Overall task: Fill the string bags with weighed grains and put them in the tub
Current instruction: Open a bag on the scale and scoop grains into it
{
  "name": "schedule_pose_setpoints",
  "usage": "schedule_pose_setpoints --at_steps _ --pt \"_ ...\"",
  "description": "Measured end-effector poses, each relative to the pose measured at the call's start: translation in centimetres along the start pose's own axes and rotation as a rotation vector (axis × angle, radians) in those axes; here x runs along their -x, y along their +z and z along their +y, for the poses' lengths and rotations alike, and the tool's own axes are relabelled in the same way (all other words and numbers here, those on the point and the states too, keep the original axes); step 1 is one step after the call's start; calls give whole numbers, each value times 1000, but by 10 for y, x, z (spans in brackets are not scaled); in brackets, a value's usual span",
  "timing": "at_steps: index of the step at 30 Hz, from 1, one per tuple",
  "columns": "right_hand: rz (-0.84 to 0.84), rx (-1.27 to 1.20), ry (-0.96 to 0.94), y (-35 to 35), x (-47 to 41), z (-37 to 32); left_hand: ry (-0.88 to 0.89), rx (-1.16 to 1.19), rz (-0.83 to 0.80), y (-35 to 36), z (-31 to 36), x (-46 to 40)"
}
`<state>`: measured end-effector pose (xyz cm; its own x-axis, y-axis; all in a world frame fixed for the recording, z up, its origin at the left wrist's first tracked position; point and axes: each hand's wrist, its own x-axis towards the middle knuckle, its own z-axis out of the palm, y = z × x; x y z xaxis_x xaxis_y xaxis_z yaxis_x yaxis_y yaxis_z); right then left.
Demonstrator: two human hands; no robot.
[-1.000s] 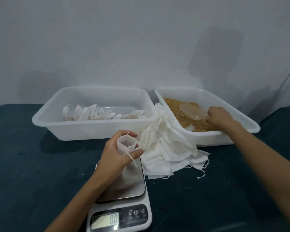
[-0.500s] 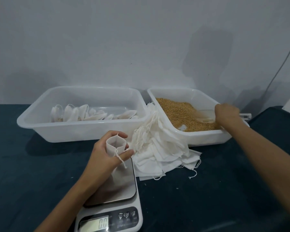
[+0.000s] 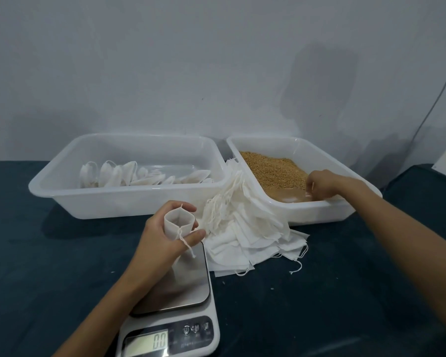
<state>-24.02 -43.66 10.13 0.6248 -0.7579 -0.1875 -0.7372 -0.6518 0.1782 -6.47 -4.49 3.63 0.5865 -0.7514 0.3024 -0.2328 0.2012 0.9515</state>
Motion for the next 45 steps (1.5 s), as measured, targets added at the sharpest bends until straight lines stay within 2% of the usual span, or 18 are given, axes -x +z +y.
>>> schedule_pose_setpoints --at_steps 6,14,18,22,30,36,40,45 --pt "9 -157 -3 5 2 11 -3 0 8 0 0 0" --pt "205 -149 44 9 6 28 -2 -5 7 0 2 0" --pt "269 -248 42 9 8 34 -14 -1 16 0 2 0" --pt "310 -422 -50 1 17 34 -21 0 17 0 3 0" --pt "362 -499 -308 -32 57 -17 -24 19 1 0 5 0" --pt "273 -620 -567 -48 100 -78 -38 25 -24 2 9 1" --pt "283 -508 -628 -56 124 -107 -55 29 -30 1 12 2" --pt "406 -400 -695 -63 138 -120 -56 -19 -25 0 12 2"
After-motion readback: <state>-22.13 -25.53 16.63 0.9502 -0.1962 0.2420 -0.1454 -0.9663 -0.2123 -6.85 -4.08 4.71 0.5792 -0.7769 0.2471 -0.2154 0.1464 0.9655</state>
